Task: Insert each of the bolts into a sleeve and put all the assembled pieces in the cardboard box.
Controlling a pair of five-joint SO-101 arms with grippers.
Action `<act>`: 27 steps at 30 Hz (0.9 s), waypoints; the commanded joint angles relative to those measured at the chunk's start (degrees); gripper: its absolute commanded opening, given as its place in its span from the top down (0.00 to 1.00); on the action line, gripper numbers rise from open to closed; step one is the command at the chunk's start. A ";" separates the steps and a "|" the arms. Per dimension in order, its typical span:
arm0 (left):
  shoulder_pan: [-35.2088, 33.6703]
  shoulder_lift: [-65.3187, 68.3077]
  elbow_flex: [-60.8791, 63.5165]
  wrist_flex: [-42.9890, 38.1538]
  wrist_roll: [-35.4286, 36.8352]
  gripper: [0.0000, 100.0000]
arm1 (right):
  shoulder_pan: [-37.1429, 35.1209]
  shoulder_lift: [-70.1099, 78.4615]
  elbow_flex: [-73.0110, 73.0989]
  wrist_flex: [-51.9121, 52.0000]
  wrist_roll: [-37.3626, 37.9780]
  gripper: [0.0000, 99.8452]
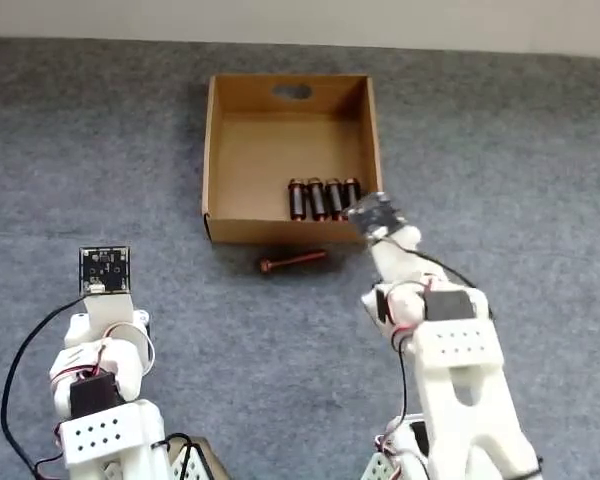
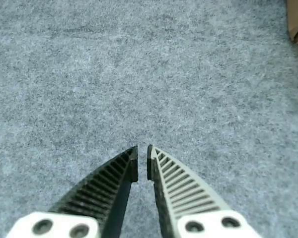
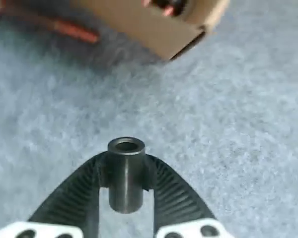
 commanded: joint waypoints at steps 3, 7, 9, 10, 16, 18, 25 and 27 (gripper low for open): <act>-0.48 -0.22 -1.63 -0.62 0.35 0.94 | 0.75 -9.27 1.80 -5.67 -11.78 0.99; -0.48 -0.04 -4.18 1.49 0.09 0.94 | 1.27 -17.63 2.07 -5.76 -14.51 0.99; -0.48 -0.04 -6.81 3.78 0.00 0.94 | 2.07 -21.67 4.88 -5.85 -17.41 0.99; -0.48 0.04 -8.48 4.92 -0.62 0.94 | 2.68 -23.87 6.37 -5.85 -19.16 0.99; -0.22 0.22 -19.03 10.02 -6.15 0.94 | 5.23 -35.65 15.25 -5.93 -20.84 0.99; 1.71 1.36 -22.90 12.48 -6.15 0.94 | 5.23 -39.25 17.80 -5.93 -21.10 0.99; 11.38 29.41 -39.34 16.53 -0.88 0.94 | 5.05 -51.21 26.07 -5.93 -21.27 0.99; 16.04 38.90 -44.18 18.02 0.97 0.94 | 4.97 -53.85 27.91 -5.76 -21.27 0.99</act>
